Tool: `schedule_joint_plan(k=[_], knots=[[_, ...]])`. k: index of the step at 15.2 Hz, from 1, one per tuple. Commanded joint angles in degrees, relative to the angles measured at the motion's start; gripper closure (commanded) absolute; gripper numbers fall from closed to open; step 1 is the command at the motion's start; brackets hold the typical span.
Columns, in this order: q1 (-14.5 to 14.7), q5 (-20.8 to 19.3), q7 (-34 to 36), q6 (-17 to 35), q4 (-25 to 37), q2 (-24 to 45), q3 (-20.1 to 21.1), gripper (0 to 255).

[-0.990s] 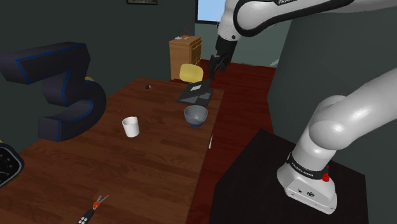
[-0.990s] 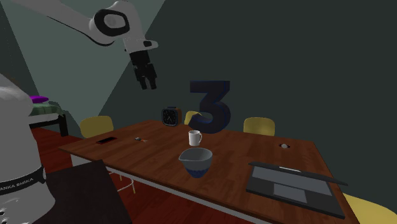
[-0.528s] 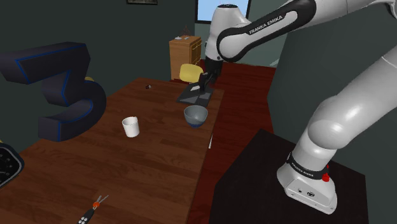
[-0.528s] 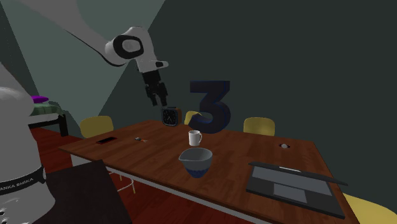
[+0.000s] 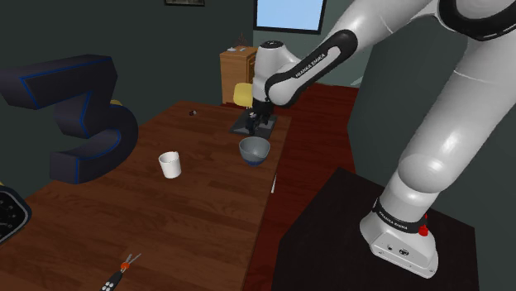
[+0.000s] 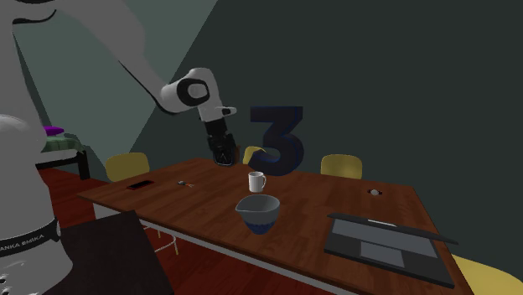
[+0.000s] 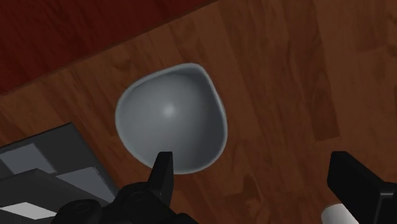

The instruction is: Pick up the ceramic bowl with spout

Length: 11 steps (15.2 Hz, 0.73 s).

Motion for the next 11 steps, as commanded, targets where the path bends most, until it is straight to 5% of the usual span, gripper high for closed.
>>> schedule_joint_plan(k=[1, 11], knots=[[-0.3, -3.4, 2.5, 2.0, 2.1, 4.8, 0.0, 0], [3.0, -17.1, 12.5, 7.4, 16.2, 27.4, -5.3, 0]])
